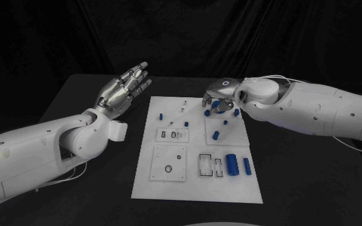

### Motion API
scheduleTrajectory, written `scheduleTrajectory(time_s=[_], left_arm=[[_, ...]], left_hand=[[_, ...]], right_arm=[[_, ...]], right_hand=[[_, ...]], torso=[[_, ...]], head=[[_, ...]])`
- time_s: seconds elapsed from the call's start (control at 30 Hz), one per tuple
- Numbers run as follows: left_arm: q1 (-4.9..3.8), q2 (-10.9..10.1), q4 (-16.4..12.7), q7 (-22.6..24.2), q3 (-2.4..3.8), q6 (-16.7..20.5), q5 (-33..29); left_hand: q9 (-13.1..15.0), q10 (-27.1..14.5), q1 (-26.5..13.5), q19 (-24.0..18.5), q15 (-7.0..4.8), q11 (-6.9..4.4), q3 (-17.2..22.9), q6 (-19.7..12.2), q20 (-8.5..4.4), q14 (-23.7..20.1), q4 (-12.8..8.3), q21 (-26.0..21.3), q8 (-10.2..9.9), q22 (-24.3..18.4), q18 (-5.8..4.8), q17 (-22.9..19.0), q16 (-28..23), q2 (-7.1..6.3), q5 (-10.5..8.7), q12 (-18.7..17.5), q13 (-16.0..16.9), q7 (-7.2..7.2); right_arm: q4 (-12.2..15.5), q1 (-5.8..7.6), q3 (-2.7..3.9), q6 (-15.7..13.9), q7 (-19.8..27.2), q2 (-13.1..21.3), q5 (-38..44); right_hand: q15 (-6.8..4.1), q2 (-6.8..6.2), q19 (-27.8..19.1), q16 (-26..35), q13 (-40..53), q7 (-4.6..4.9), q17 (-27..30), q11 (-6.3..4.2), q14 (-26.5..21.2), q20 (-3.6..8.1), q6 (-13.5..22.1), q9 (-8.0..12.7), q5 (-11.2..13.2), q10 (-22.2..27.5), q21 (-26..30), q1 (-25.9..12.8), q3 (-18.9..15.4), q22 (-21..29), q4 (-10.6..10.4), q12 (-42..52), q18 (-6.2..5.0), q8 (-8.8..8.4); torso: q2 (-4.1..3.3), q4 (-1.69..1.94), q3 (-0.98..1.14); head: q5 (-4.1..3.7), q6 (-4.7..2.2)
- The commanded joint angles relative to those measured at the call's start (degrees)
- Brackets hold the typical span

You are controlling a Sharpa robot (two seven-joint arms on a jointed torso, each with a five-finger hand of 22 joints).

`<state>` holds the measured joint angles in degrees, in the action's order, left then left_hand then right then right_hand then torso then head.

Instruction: Assemble the parts on the task board

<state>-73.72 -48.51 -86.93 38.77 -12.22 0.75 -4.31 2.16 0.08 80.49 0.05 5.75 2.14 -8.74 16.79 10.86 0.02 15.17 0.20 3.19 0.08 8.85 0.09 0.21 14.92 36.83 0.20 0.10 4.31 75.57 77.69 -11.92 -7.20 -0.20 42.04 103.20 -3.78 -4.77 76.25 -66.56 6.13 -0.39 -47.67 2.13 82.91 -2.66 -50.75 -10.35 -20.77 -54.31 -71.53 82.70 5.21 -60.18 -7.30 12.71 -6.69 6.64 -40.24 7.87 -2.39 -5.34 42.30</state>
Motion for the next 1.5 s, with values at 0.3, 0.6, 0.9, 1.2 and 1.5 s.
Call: scheduleTrajectory(time_s=[0.3,0.6,0.9,1.2,1.5], left_arm=[[-0.04,0.38,0.52,6.17,0.06,-1.6,0.12],[-0.03,0.4,0.81,5.46,0.06,-2.13,0.12],[-0.01,0.65,1.18,5.05,0.05,-2.52,0.12],[0.04,0.81,1.74,4.73,0.05,-2.82,0.12],[0.05,1.03,2.35,4.54,0.05,-3.03,0.12]], left_hand=[[0.03,0.12,0.65,-0.05,0.53,0.52,0.45,0.1,0.47,-0.02,-0.16,-0.2,0.24,-0.08,0.17,-0.09,-0.21,0.06,0.29,-0.13,-0.03,0.36],[0.12,0.2,0.75,-0.05,0.71,0.66,0.6,0.76,0.79,-0.02,-0.25,-0.2,0.45,-0.08,0.29,-0.09,-0.21,0.04,0.34,-0.1,0.0,0.51],[0.17,0.2,0.81,-0.05,0.78,0.74,0.69,1.1,0.94,-0.02,-0.29,-0.2,0.57,-0.08,0.35,-0.09,-0.21,0.05,0.4,-0.1,0.0,0.59],[0.18,0.2,0.9,-0.05,0.85,0.77,0.8,1.18,1.06,-0.02,-0.39,-0.2,0.63,-0.08,0.41,-0.09,-0.21,0.03,0.51,-0.1,0.0,0.62],[0.18,0.22,1.06,-0.05,0.97,0.72,0.95,1.2,1.2,-0.02,-0.58,-0.2,0.67,-0.08,0.48,-0.09,-0.21,-0.06,0.69,-0.1,0.01,0.59]], right_arm=[[-1.19,-0.71,0.04,0.85,1.13,-0.66,-0.01],[-2.55,-1.4,0.04,0.04,2.19,-1.63,-0.71],[-2.89,-1.72,0.04,-0.67,2.58,-1.95,-0.8],[-3.87,-2.14,0.04,-1.76,3.18,-2.65,-0.81],[-4.84,-2.44,0.04,-3.65,4.42,-3.14,-0.9]], right_hand=[[0.21,-0.77,-1.16,0.46,0.33,0.1,0.35,0.05,-0.83,-0.08,1.02,-0.23,-0.4,1.21,1.2,0.12,1.18,1.11,0.22,0.31,0.09,-0.66],[0.2,-1.24,-1.0,-0.29,1.12,0.34,-0.64,0.02,-0.72,-0.09,0.92,-0.8,2.85,1.22,1.1,-0.55,1.72,0.48,0.01,1.39,0.15,-0.64],[0.17,-1.13,-0.94,-0.51,1.76,0.59,-0.88,0.02,-0.78,-0.07,-0.16,-1.61,1.45,0.94,1.1,0.05,2.84,0.16,0.37,2.37,0.17,-0.01],[-0.01,-0.99,-0.48,-1.1,3.19,1.07,-1.67,-0.27,-0.57,0.08,-2.93,-3.89,0.56,-0.94,0.61,0.08,4.64,-1.1,0.46,4.72,0.33,2.3],[-0.48,0.53,-1.16,1.14,4.27,2.55,1.47,-1.12,-1.67,0.45,-6.21,-6.92,0.16,-3.07,1.44,2.39,7.5,-0.73,2.19,6.53,0.17,5.71]], torso=[[0.17,-0.13,-0.04],[0.24,-0.18,-0.12],[0.23,-0.01,-0.07],[0.25,-0.15,-0.19],[0.29,-0.1,-0.17]], head=[[-0.07,0.44],[0.12,0.81],[-0.21,1.07],[-0.19,1.2],[-0.2,1.41]])
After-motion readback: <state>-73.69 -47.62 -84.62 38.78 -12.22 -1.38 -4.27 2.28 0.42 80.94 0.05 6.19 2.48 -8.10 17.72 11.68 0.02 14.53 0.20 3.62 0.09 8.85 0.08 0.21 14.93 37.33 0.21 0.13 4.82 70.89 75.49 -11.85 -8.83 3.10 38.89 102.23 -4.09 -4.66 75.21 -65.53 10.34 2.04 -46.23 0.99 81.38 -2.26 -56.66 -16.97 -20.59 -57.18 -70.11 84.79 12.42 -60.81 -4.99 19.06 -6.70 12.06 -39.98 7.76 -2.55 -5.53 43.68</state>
